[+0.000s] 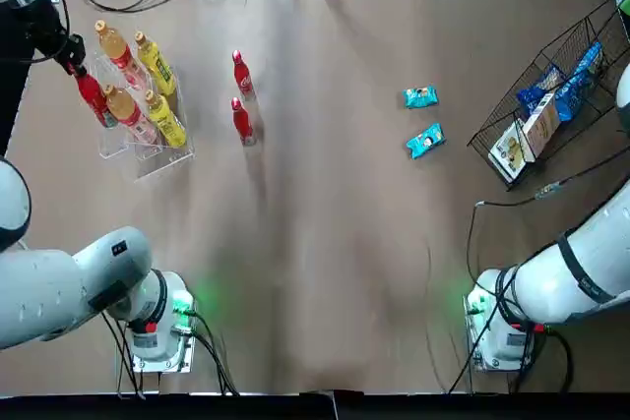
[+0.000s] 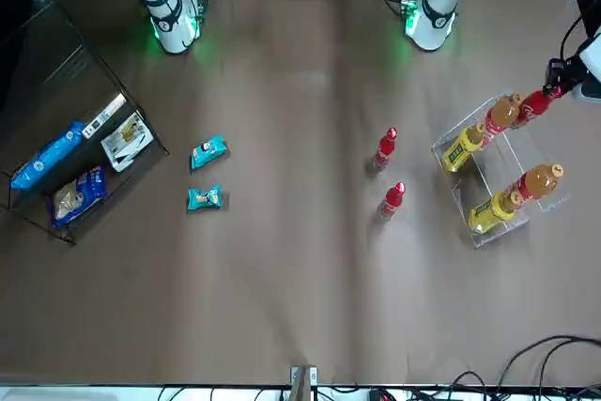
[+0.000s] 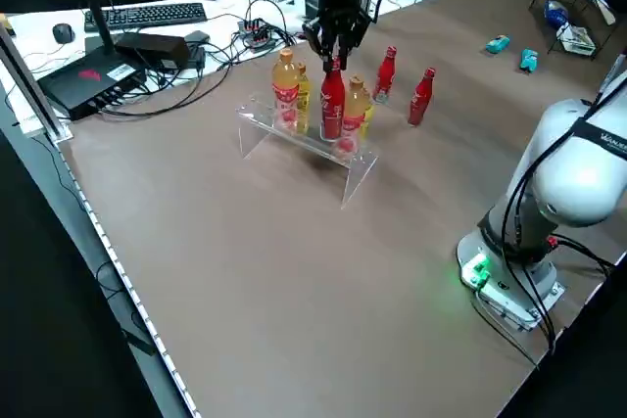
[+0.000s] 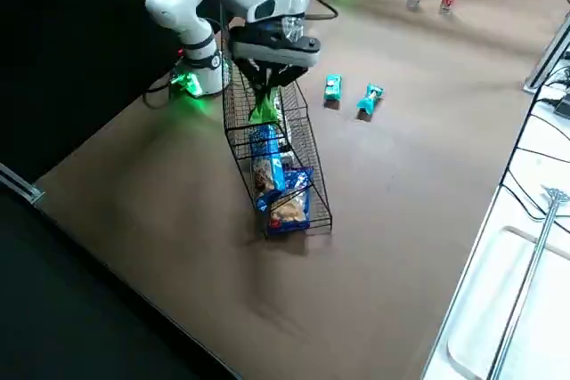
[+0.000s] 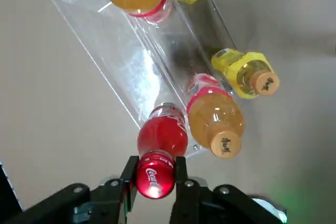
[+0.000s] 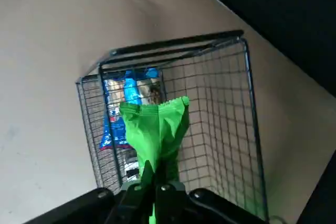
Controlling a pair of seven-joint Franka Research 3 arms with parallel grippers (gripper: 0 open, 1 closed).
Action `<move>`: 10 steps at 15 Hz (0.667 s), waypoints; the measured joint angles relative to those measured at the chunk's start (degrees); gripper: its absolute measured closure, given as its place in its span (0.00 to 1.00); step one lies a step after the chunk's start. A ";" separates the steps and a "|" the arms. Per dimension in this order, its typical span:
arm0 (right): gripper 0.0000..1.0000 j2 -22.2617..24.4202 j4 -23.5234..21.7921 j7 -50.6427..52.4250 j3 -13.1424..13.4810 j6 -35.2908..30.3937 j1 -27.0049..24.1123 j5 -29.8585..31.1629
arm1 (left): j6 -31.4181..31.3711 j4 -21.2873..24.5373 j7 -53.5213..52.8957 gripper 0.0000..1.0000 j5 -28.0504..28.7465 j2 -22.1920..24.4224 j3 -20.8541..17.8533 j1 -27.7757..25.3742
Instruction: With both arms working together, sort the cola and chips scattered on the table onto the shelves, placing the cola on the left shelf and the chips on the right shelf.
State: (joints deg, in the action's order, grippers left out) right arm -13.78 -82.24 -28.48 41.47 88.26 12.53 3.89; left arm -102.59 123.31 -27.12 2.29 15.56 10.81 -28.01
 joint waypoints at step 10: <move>0.59 -0.31 0.17 5.64 -0.79 -1.36 -1.43 -0.10 | -2.17 3.52 -0.07 0.64 0.01 1.38 0.23 0.17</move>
State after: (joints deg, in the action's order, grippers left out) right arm -14.09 -82.07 -22.84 40.67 86.90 11.10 3.79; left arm -104.76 126.82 -27.20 2.30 16.94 11.03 -27.84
